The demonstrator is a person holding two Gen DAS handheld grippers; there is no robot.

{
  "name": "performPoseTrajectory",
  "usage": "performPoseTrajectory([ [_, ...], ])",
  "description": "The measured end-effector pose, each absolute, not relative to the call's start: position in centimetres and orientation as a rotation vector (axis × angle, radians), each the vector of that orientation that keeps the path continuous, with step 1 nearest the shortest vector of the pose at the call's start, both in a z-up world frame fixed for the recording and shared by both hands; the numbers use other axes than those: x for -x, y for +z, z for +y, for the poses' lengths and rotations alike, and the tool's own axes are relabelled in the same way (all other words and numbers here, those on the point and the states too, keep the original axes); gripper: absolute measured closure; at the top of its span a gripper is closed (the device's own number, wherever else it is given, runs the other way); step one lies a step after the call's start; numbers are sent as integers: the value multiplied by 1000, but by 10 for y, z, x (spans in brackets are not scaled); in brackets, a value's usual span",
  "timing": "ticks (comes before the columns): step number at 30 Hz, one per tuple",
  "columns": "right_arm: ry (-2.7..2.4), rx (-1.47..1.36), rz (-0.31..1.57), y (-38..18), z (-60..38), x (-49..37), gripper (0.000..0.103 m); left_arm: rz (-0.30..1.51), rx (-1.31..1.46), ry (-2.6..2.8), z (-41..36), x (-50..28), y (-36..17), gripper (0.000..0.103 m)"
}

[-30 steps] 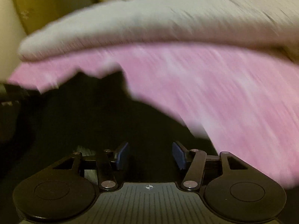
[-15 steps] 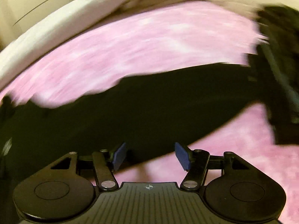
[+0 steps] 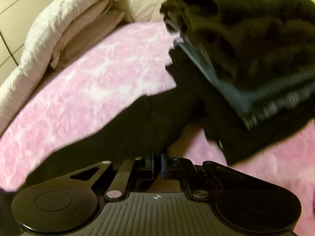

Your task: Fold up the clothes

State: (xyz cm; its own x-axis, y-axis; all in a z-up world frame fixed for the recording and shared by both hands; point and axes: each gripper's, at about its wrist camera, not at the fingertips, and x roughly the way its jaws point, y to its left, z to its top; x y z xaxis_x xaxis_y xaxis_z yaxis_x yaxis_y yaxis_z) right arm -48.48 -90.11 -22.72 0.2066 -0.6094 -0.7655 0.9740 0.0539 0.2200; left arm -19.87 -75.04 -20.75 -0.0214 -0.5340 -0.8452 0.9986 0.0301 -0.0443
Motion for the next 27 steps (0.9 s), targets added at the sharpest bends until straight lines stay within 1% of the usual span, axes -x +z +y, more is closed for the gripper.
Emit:
performPoseTrajectory([
  [2,-1297,-827,568,-234,-895,486,97,832,-751,-1448,-760,210,-214,82],
  [4,-1300,-811,597,-231,-891,484,91,837,-756,-1448,-764,217,-217,82],
  [5,-1303,-801,612,-229,-889,482,80,840,-758,-1446,-766,220,-219,82],
  [6,-1305,-792,628,-226,-887,480,64,840,-749,-1439,-765,221,-217,82],
  [8,-1309,-772,658,-221,-882,477,55,844,-710,-1416,-753,218,-207,82],
  [13,-1179,-786,700,-201,-842,459,48,885,-657,-1271,-685,179,-184,78],
  [18,-981,-806,753,-187,-781,417,43,905,-625,-1071,-578,120,-163,71],
  [24,-818,-774,768,-170,-703,338,42,864,-673,-809,-414,26,-148,65],
  [25,-799,-762,766,-166,-689,324,42,853,-693,-768,-387,6,-147,64],
  [27,-787,-733,759,-159,-659,297,42,824,-760,-702,-336,-32,-150,64],
])
